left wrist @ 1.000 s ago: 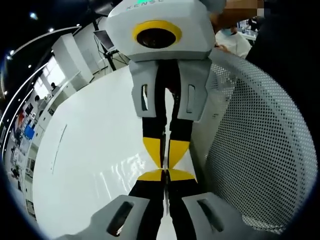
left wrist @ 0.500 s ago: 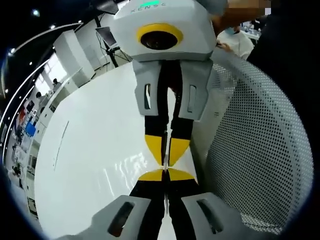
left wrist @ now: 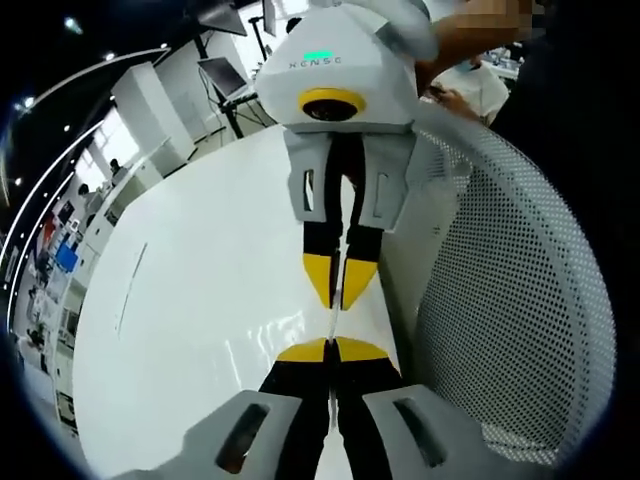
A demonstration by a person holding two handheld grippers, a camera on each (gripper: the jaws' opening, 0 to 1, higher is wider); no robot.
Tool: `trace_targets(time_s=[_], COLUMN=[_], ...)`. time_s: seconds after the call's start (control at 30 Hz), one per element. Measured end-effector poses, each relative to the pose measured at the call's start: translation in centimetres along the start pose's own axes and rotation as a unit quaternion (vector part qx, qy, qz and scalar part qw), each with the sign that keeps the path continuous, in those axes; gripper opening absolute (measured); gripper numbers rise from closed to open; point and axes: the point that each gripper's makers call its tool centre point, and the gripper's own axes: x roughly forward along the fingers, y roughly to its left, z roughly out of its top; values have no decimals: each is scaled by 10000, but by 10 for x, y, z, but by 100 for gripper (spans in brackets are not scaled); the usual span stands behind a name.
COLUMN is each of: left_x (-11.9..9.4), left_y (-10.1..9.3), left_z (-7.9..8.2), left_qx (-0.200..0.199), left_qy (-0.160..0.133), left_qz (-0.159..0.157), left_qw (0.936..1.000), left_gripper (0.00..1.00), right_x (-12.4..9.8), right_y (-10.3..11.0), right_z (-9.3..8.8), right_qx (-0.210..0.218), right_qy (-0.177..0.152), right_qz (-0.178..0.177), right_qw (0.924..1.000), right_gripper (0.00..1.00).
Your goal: Open the resealable bag by pulling the two sides of the seal apart until the entire bag opening is separated and visibly accessible.
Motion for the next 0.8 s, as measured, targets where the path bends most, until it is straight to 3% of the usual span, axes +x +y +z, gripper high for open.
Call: trace_targets(time_s=[0.8], left_x=[-8], left_y=[3], left_z=[1], left_qx=[-47], left_qy=[-98], left_qz=[21], left_qw=[9999], left_gripper=[0], right_x=[-9], right_y=[-6], right_z=[-36], right_qx=[187], right_qy=[291], right_qz=[-131], right_qw=[9993], right_gripper=[0])
